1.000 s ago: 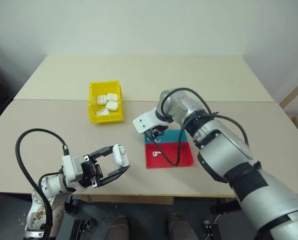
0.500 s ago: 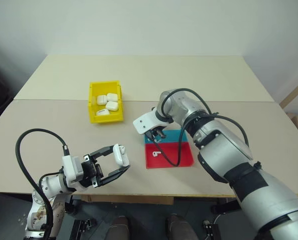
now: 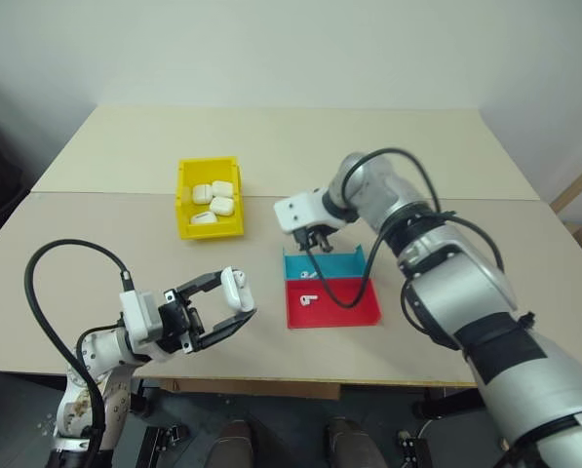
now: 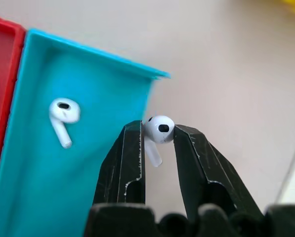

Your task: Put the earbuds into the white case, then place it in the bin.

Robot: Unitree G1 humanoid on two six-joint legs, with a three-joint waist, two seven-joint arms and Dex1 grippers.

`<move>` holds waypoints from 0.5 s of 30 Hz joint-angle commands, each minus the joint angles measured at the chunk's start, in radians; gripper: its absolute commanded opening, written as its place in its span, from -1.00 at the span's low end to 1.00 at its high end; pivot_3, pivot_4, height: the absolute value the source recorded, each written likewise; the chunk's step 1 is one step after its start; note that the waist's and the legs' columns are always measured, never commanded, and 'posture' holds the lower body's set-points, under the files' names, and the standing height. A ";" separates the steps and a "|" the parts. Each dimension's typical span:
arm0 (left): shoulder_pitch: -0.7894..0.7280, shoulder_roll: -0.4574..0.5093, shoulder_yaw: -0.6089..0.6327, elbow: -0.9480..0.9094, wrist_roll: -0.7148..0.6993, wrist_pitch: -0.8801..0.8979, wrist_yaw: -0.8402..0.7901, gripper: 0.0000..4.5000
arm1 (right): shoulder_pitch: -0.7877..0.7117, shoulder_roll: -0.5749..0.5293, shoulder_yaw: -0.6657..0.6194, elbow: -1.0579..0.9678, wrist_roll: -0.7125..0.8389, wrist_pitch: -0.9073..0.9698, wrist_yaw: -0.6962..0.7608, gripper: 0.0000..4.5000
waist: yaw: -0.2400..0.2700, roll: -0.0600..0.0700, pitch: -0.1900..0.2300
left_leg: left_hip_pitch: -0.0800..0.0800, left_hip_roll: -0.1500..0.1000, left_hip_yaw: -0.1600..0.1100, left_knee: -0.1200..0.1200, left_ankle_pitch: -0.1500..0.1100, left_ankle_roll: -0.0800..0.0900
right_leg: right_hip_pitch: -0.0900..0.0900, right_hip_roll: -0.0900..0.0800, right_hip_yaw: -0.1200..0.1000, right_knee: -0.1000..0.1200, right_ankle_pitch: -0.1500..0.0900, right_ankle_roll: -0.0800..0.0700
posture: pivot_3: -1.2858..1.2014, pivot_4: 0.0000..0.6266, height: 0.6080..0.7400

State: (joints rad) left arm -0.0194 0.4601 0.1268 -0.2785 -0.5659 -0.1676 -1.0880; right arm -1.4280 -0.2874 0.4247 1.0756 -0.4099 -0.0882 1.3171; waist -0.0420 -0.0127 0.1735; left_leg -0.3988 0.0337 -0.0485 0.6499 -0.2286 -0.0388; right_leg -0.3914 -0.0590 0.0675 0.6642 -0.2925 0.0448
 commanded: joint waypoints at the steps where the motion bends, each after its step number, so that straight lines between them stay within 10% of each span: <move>1: -0.077 -0.019 -0.025 -0.005 -0.035 0.009 0.007 0.23 | 0.017 -0.089 -0.128 -0.172 0.124 0.175 0.055 -0.59 | 0.002 0.000 0.000 | 0.000 0.000 0.000 0.000 0.000 0.000 | 0.000 0.000 0.000 0.000 0.000 0.000 | 0.03 -0.52 1.00; 15: -0.364 -0.144 -0.154 0.061 -0.066 0.153 0.046 0.23 | 0.372 -0.353 -0.627 -1.251 0.651 1.303 -0.045 -0.59 | -0.001 0.000 0.000 | -0.001 -0.001 0.000 0.001 0.000 0.001 | 0.001 0.000 0.000 0.000 0.000 0.000 | 0.03 -0.52 1.00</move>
State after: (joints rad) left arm -0.3611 0.3145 -0.0243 -0.1870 -0.5995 -0.0421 -1.0522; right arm -1.0495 -0.6226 -0.1255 -0.0732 0.1722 1.1219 1.3030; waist -0.0430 -0.0129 0.1732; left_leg -0.3991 0.0330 -0.0488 0.6509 -0.2282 -0.0379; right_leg -0.3903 -0.0586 0.0680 0.6643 -0.2925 0.0449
